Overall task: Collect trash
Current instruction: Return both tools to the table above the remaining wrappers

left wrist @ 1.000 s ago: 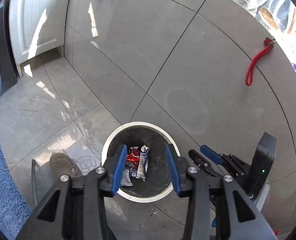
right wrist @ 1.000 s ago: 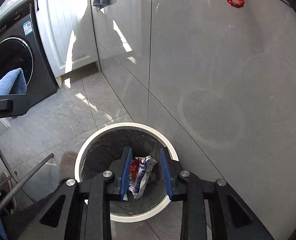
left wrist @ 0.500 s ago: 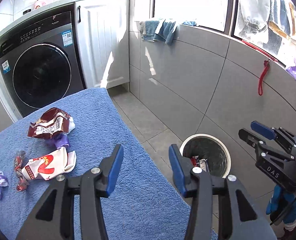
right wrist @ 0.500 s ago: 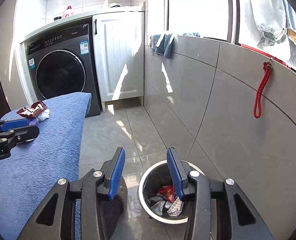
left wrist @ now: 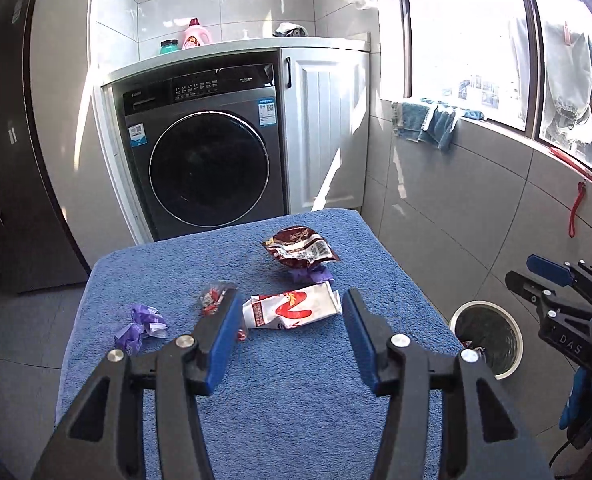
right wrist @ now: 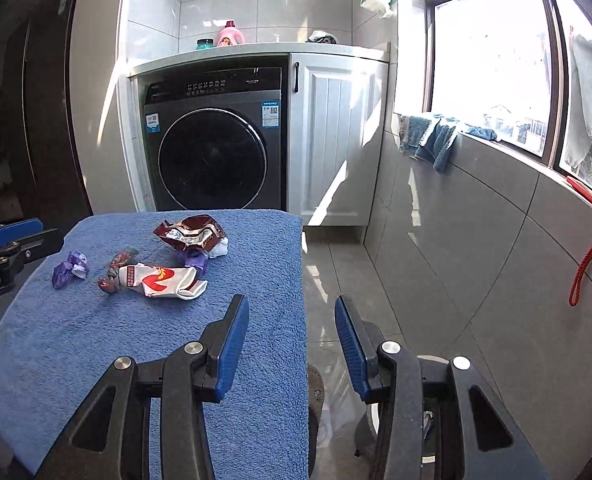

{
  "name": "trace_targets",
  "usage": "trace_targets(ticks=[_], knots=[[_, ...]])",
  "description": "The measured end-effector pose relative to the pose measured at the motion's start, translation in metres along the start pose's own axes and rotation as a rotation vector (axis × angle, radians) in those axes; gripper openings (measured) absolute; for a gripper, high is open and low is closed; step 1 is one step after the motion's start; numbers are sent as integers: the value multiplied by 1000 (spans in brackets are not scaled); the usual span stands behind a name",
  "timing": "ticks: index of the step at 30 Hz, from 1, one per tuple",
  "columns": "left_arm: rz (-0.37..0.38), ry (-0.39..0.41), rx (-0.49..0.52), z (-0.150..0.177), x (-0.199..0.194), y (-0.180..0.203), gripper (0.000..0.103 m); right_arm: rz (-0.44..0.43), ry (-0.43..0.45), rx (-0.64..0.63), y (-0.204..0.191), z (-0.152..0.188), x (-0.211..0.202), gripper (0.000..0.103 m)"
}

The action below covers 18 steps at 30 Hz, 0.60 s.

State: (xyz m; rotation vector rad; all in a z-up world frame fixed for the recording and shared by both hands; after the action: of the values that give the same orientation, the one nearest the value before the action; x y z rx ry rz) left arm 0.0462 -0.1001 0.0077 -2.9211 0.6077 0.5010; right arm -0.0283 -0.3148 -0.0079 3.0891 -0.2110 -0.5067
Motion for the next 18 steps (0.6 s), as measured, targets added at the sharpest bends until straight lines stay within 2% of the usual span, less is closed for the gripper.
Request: trace_targets(ticks=[6, 9, 18], knots=[[-59, 24, -30, 6, -16, -44, 50, -58, -6, -36, -43, -9, 8, 45], [-80, 21, -51, 12, -18, -63, 54, -87, -14, -44, -59, -14, 17, 46], [-130, -34, -112, 32, 7, -110, 61, -148, -64, -46, -97, -17, 58, 48]])
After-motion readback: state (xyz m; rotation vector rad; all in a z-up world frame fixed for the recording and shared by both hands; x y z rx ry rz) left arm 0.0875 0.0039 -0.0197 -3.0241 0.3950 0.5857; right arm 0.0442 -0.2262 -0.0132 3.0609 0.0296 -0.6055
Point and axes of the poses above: each gripper's, at about its wrist camera, not at the fingertips, and x roughly the way its jaws point, y to its right, z to its underside, the point moved 2 cm from there along x, roughly the way its jaws point, and after that the axes turned 14 degrees about y, right-handed, at the moved point
